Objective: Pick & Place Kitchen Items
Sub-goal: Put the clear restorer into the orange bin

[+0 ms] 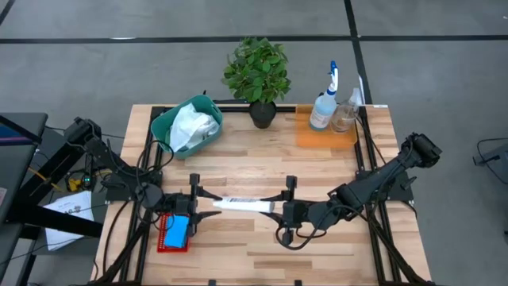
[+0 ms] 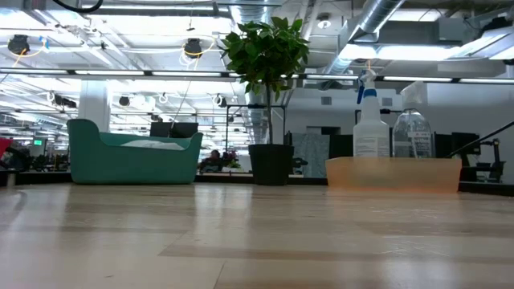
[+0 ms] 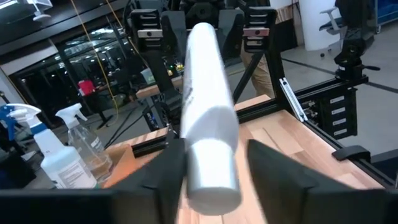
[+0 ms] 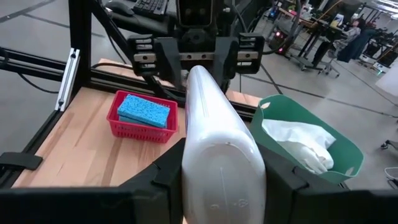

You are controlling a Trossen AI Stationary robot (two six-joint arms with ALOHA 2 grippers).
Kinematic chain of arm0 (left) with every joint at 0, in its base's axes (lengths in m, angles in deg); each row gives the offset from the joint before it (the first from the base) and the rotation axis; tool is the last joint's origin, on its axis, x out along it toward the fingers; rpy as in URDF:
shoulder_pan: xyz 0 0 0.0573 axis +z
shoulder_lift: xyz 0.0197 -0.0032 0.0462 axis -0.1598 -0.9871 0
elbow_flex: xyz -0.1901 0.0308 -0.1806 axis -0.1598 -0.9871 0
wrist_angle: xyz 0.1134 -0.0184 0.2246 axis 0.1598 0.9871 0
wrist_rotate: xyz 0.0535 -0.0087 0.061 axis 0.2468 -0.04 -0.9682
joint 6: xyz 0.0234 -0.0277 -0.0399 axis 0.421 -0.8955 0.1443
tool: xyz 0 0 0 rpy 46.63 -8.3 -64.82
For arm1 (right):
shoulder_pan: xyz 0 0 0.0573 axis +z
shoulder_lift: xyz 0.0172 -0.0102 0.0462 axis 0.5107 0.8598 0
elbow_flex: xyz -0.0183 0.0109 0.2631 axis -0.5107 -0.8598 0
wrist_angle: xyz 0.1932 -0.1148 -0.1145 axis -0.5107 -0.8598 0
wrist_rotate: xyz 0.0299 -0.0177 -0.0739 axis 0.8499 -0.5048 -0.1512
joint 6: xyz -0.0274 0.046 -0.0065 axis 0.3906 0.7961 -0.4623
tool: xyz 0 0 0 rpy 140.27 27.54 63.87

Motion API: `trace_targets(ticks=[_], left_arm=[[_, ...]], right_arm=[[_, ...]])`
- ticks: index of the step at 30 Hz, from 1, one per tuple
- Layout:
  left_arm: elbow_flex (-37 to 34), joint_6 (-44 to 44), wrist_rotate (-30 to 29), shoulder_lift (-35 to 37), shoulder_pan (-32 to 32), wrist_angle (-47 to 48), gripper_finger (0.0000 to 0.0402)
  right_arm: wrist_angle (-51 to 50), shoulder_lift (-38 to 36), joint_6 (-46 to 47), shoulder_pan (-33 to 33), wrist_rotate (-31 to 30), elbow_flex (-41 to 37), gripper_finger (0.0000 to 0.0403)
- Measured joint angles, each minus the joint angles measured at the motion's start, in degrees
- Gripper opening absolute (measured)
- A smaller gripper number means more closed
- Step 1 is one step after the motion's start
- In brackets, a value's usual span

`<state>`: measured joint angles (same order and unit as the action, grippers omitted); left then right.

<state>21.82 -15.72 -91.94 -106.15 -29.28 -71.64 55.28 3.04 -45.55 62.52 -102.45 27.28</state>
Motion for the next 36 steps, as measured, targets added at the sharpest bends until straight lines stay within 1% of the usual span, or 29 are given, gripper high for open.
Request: trace_targets(ticks=[3,5,7,10,12,15,28,32,36], left_arm=[[0.0,0.0,0.1,0.0,0.0,0.2,0.0223],[0.0,0.0,0.1,0.0,0.0,0.3,0.0258],[0.0,0.0,0.2,-0.1,0.0,0.5,0.0283],[0.0,0.0,0.2,-0.1,0.0,0.2,0.0295],[0.0,0.0,0.1,-0.1,-0.1,-0.6,0.0292],[0.0,0.0,0.1,-0.1,-0.2,-1.9,0.0276],[0.0,0.0,1.0,-0.1,-0.5,-2.6,0.0179],[0.0,0.0,0.9,-0.1,-0.4,-3.2,0.0163],[0.0,0.0,0.9,-0.1,-0.4,-3.4,0.0157]], right_arm=[[0.5,0.0,-0.6,0.0,-0.3,0.0,0.0134],[2.4,0.0,-1.6,0.0,-0.4,0.0,0.0134],[4.0,-0.1,-2.7,0.5,-0.6,0.0,0.0134],[3.9,-0.1,-3.0,0.7,-0.6,0.0,0.0133],[3.4,-0.1,-3.0,0.7,-0.6,0.0,0.0132],[3.4,-0.1,-3.0,0.7,-0.6,0.0,0.0131],[3.3,-0.1,-2.9,0.8,0.0,0.0,0.0132],[3.3,-0.1,-2.9,0.8,0.0,0.0,0.0132],[3.3,-0.1,-3.0,0.8,0.0,0.0,0.0132]])
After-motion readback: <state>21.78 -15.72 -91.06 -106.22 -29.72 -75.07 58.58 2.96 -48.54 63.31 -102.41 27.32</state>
